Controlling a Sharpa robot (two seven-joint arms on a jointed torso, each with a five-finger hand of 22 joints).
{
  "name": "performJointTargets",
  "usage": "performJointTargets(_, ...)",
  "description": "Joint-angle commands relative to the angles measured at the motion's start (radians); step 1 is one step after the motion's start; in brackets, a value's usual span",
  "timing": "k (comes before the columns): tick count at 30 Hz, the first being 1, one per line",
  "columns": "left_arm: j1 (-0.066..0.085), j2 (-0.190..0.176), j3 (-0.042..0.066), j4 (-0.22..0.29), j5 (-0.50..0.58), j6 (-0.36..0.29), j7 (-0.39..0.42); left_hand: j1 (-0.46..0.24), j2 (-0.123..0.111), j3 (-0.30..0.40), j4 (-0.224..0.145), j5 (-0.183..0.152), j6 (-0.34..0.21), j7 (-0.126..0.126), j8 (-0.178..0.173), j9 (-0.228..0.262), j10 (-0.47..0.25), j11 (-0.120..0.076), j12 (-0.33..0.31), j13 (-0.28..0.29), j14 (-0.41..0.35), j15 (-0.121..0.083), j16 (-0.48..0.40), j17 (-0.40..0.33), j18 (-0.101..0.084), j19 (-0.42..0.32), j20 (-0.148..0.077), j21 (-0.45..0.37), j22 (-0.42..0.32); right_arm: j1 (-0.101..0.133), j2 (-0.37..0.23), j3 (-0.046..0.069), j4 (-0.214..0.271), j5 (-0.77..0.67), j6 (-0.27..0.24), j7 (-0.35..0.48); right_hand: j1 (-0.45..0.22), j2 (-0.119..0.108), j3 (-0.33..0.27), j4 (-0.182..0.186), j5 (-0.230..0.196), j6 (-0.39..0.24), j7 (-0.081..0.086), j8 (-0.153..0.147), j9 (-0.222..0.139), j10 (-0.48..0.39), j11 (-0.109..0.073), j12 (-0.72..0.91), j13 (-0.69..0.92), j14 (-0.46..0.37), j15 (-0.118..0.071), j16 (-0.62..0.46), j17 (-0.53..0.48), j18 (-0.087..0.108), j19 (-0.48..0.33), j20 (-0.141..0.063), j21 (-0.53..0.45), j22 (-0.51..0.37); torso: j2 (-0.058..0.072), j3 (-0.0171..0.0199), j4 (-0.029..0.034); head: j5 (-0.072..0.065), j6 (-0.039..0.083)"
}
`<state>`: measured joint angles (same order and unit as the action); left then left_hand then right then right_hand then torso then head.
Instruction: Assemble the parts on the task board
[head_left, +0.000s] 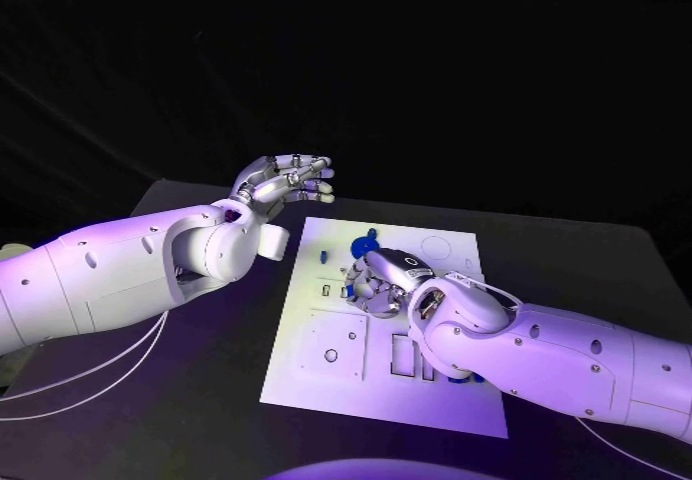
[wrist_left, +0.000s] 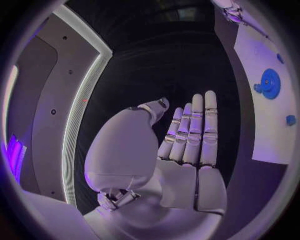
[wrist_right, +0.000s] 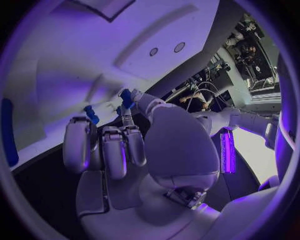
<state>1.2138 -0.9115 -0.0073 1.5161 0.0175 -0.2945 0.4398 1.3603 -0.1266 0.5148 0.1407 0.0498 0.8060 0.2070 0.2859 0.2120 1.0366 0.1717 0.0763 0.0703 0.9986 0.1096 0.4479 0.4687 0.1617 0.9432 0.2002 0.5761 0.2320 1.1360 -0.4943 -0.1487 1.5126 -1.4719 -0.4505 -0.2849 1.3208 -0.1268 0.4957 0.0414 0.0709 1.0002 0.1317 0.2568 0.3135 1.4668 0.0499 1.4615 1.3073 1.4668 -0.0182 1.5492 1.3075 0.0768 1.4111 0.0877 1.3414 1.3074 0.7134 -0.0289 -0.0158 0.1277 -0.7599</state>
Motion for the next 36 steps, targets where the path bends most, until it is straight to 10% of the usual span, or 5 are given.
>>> performJointTargets(1,0.0,0.003,0.001,0.002,0.003,0.02,0.004,-0.008,0.001,0.005,0.003,0.004,-0.006,0.034,-0.002,0.001,-0.001,0.005,-0.003,0.002,-0.008,0.002,0.003,0.001,0.017,-0.007,-0.003,0.005,0.001,-0.003,0.003,0.0,-0.004,-0.023,0.007,-0.008,-0.014,0.0,0.006,-0.001,0.004,0.01,-0.007,0.002,0.011,0.008,-0.006,-0.002,0.137,0.09,-0.005,0.0,0.203,-0.009,-0.002,-0.003,-0.004,0.026,0.0,0.0004,-0.0007,0.001,-0.002)
performJointTargets(36,0.0,0.004,0.001,0.0,0.003,0.025,0.0,-0.01,0.0,0.005,0.003,0.004,-0.006,0.035,-0.002,0.002,0.0,0.005,-0.002,0.002,-0.009,0.002,0.004,0.002,0.017,-0.009,-0.002,0.007,0.001,-0.02,0.013,0.0,-0.032,-0.049,-0.009,-0.012,-0.032,-0.025,0.006,-0.005,0.004,-0.009,-0.002,-0.002,0.009,0.002,-0.002,-0.01,0.13,0.09,-0.003,-0.001,0.201,-0.009,-0.004,-0.002,-0.008,0.024,0.001,0.0014,-0.0014,-0.001,-0.009)
